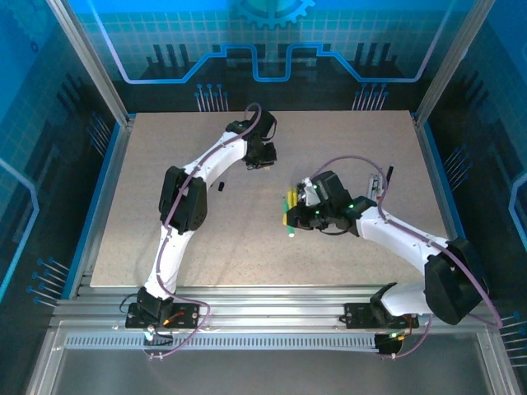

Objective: Open the pen caps

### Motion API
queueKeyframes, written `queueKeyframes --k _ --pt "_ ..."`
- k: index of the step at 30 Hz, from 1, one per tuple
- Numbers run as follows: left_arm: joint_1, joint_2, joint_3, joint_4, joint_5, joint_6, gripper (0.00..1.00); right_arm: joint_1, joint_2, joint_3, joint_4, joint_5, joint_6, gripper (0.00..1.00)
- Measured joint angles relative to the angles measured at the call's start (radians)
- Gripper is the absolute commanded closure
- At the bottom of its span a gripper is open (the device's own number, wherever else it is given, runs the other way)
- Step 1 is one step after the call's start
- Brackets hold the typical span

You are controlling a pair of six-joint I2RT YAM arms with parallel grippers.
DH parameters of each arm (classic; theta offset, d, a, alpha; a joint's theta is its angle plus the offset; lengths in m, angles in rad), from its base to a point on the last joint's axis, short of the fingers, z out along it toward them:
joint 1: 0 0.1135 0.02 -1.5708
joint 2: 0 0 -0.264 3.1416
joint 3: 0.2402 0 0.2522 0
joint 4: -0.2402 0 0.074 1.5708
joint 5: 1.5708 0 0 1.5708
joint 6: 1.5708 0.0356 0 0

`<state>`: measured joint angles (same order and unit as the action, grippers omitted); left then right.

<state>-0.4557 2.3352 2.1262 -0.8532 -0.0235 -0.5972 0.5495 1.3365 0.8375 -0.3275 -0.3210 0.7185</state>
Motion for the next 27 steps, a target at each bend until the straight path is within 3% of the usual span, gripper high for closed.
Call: queueKeyframes --k 4,11,20,27 --pt "0.0 -0.006 -0.034 -0.013 -0.038 0.026 1.0 -0.127 0.048 0.063 -0.119 0.132 -0.06 1.0" --pt "0.043 -0.063 -0.291 -0.01 -0.086 0.058 1.0 -0.337 0.245 0.214 -0.202 0.306 -0.168 1.0" --pt "0.108 -0.134 -0.432 0.032 -0.109 0.076 0.88 -0.392 0.517 0.438 -0.324 0.493 -0.25 1.0" --pt "0.107 -0.139 -0.446 0.039 -0.131 0.082 0.69 -0.399 0.664 0.565 -0.415 0.666 -0.275 0.97"
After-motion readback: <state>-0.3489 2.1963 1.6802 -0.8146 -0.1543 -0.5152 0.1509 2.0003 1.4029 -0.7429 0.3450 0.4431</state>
